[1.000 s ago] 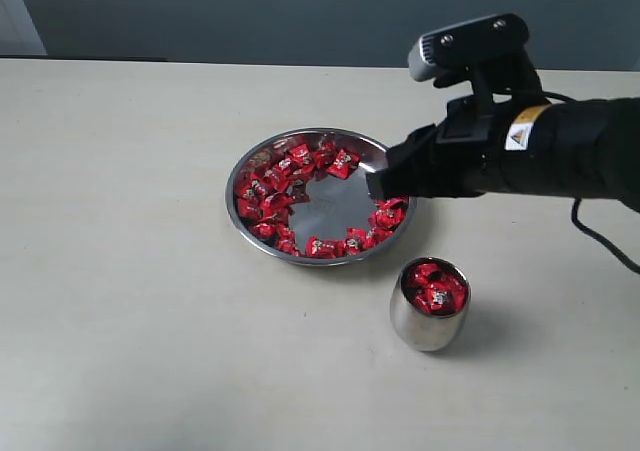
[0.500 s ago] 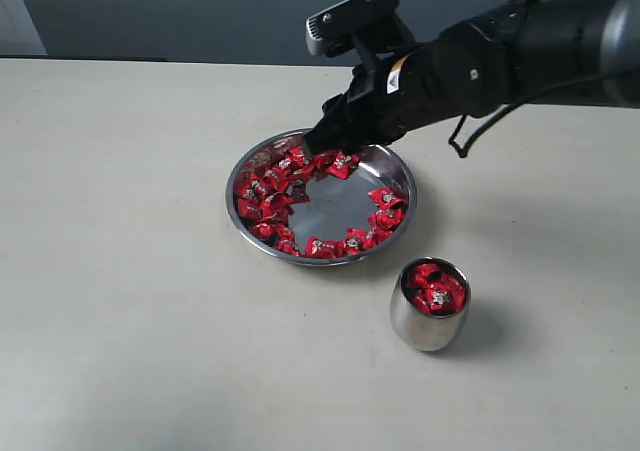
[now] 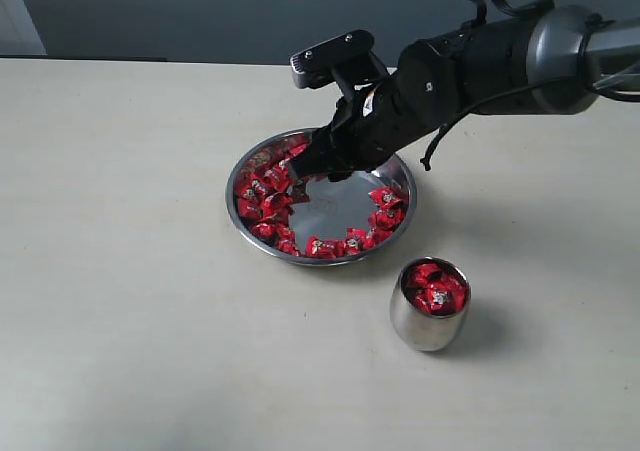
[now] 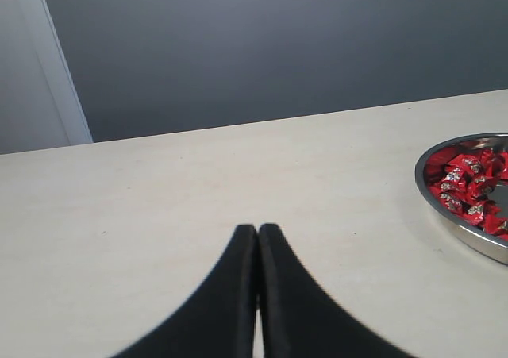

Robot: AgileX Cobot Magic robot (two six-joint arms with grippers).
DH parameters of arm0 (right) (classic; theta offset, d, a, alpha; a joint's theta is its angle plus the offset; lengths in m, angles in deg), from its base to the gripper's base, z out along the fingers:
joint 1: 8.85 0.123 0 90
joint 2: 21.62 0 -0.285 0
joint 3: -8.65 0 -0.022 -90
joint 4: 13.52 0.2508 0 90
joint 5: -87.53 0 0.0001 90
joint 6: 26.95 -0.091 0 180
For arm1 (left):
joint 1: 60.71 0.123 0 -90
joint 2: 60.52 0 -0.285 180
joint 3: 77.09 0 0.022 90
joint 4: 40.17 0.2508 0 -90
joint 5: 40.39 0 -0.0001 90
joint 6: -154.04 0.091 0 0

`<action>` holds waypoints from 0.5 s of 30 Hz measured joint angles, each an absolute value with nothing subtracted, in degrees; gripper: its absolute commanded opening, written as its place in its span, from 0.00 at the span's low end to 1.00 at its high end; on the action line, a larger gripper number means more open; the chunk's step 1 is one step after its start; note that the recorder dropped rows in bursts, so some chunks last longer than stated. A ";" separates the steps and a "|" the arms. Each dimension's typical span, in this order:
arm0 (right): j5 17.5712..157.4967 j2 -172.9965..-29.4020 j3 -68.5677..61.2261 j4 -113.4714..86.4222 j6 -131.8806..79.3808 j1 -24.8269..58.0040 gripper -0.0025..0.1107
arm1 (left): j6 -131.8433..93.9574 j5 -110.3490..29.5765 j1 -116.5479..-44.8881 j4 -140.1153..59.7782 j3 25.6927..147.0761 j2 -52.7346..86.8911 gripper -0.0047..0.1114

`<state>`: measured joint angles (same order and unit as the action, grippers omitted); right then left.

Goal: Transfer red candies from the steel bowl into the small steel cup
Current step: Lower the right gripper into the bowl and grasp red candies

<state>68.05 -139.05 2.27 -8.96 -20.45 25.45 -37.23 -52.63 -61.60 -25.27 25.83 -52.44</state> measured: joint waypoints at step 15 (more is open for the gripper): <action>73.29 -145.87 7.73 -2.61 -19.26 26.28 0.42 | -37.23 -52.63 -61.60 -25.27 25.83 -52.44 0.04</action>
